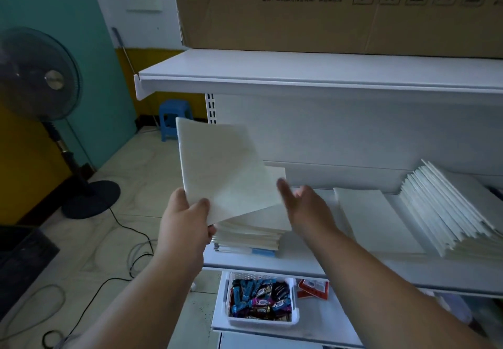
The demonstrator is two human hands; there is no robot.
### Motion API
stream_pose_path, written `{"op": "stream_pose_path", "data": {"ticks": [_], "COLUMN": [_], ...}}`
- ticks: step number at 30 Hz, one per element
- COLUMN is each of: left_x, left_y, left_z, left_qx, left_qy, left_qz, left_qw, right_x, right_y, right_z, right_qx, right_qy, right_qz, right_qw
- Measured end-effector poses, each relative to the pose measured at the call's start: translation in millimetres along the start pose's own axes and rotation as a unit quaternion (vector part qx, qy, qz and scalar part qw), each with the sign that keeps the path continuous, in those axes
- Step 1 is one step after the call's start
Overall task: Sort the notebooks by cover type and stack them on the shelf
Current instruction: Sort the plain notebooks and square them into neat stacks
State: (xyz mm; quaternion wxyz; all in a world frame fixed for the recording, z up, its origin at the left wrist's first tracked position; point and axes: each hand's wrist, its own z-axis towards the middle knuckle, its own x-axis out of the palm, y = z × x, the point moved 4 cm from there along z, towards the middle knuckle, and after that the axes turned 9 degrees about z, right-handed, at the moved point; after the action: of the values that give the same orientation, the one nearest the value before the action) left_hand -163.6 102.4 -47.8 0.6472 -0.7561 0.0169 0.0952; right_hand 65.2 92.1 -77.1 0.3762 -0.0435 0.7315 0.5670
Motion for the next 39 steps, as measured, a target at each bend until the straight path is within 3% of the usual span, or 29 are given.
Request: {"op": "stream_pose_path", "data": {"ticks": [4,8,9,11,13,14,18,20,22,24,27,31,34,37,39], "left_x": [-8,-13,-13,-11,-8,-7,-13,-17,-19,-20,-22,-24,-21,-13,-6], "left_y": [12,8,8,10,11,11,9,14,20,23,23,20,17,17,17], "left_z": [-2,-2,-2,-1,-1,-1,-1,1,0,-1,0,3,2,2,3], "left_qx": [-0.014,-0.005,-0.004,-0.004,-0.009,-0.016,-0.041,-0.037,-0.03,-0.028,-0.027,-0.019,-0.015,0.01,0.036], "left_qy": [-0.001,0.005,0.007,0.022,0.043,0.054,0.07,0.053,0.036,0.029,0.028,0.031,0.047,0.062,0.082], "left_qz": [-0.015,-0.014,-0.011,0.015,0.063,0.07,-0.023,-0.046,-0.051,-0.065,-0.07,-0.078,-0.077,-0.04,0.011], "left_qw": [1.0,1.0,1.0,1.0,0.997,0.996,0.996,0.997,0.998,0.997,0.997,0.996,0.996,0.997,0.996], "right_x": [16,-12,-17,-18,-8,-1,15,13,5,8,19,7,-2,6,7], "right_y": [-18,7,13,24,33,36,39,28,16,7,-3,-8,-3,12,18], "right_z": [2,-11,-16,-25,-34,-38,-39,-21,-3,2,2,11,13,-3,-17], "right_qx": [0.042,-0.043,-0.066,-0.066,-0.009,0.01,0.025,0.025,-0.011,-0.01,-0.003,0.001,-0.009,0.006,0.015], "right_qy": [0.077,-0.049,-0.057,-0.026,0.06,0.101,0.195,0.116,-0.002,-0.005,0.073,-0.006,-0.047,0.06,0.124], "right_qz": [-0.115,-0.187,-0.142,0.072,0.311,0.378,0.406,0.339,0.104,-0.076,-0.121,-0.132,0.035,0.303,0.39], "right_qw": [0.989,0.98,0.986,0.995,0.949,0.92,0.893,0.933,0.995,0.997,0.99,0.991,0.998,0.951,0.912]}}
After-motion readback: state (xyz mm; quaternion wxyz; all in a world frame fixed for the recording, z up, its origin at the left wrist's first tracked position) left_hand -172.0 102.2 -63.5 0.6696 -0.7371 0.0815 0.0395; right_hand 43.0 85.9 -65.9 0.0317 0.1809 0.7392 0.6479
